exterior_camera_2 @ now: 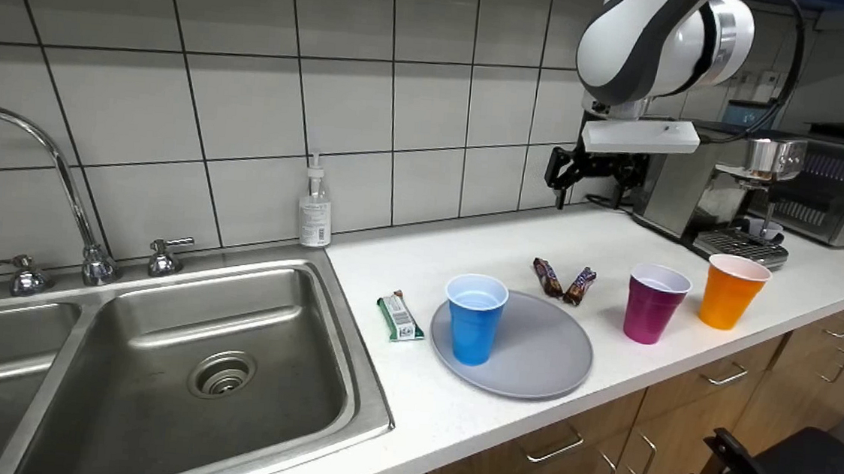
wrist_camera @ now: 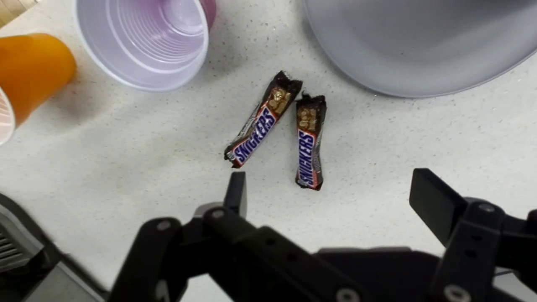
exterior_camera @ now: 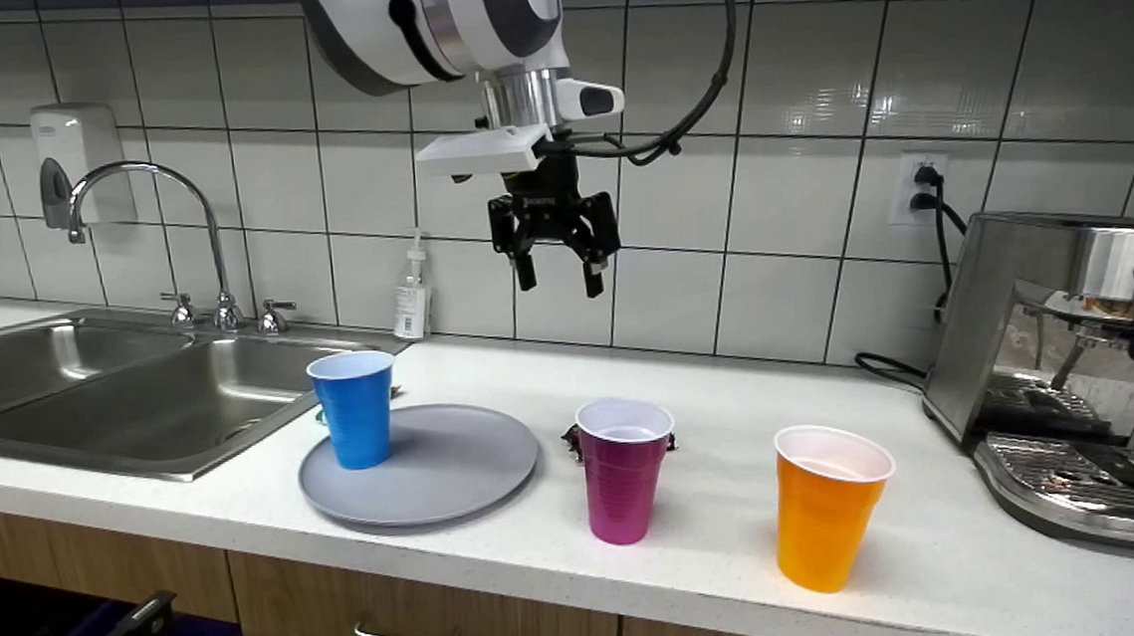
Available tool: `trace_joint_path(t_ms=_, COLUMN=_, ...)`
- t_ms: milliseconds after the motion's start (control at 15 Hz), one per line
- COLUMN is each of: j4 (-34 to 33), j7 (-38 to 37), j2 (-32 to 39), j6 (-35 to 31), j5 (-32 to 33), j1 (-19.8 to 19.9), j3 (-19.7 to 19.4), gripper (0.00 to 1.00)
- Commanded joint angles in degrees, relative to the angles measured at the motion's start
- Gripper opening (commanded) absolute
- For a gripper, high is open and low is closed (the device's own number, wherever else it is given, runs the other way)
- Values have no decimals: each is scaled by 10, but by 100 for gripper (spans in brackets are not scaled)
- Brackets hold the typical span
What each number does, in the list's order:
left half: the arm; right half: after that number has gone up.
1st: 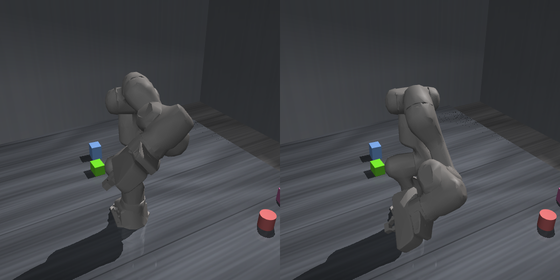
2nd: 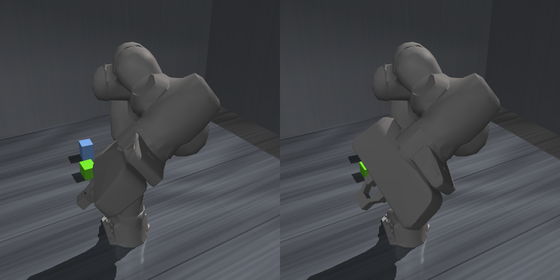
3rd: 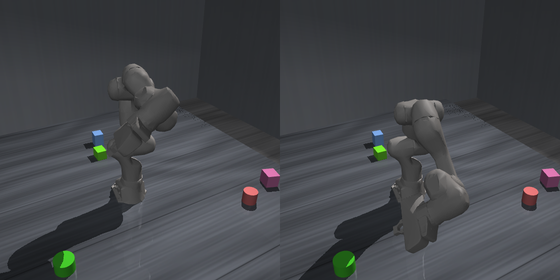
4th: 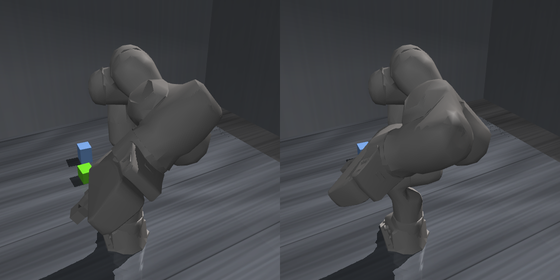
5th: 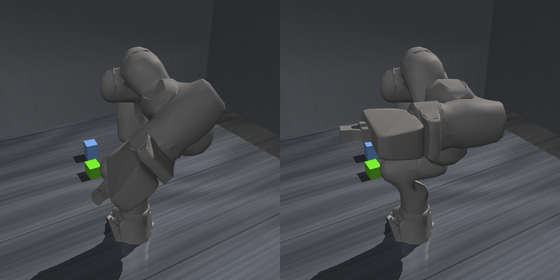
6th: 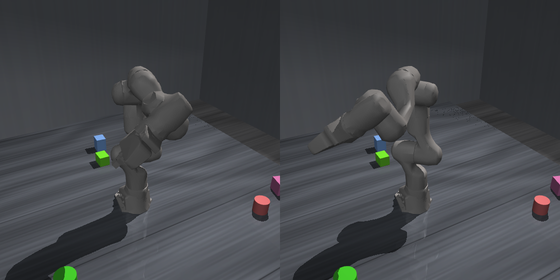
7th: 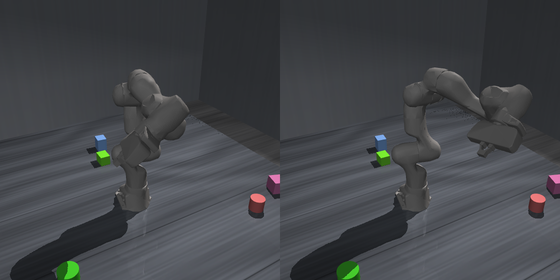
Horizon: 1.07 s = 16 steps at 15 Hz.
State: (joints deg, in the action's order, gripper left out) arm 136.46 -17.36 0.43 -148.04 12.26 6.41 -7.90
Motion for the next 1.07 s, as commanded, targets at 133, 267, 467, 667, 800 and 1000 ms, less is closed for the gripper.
trace_joint_path(t_ms=133, j4=-18, j7=-119, j2=5, j6=12, j5=68, j1=10, j3=-8, gripper=100)
trace_joint_path(t_ms=267, j4=-18, j7=-143, j2=4, j6=14, j5=79, j1=9, j3=-9, gripper=100)
trace_joint_path(t_ms=467, j4=-17, j7=-183, j2=6, j6=13, j5=105, j1=8, j3=-8, gripper=100)
trace_joint_path(t_ms=667, j4=-17, j7=-212, j2=3, j6=34, j5=120, j1=8, j3=-8, gripper=100)
trace_joint_path(t_ms=800, j4=-13, j7=-213, j2=-2, j6=47, j5=112, j1=8, j3=-8, gripper=100)
trace_joint_path(t_ms=1000, j4=-9, j7=-216, j2=-4, j6=59, j5=107, j1=9, j3=-10, gripper=100)
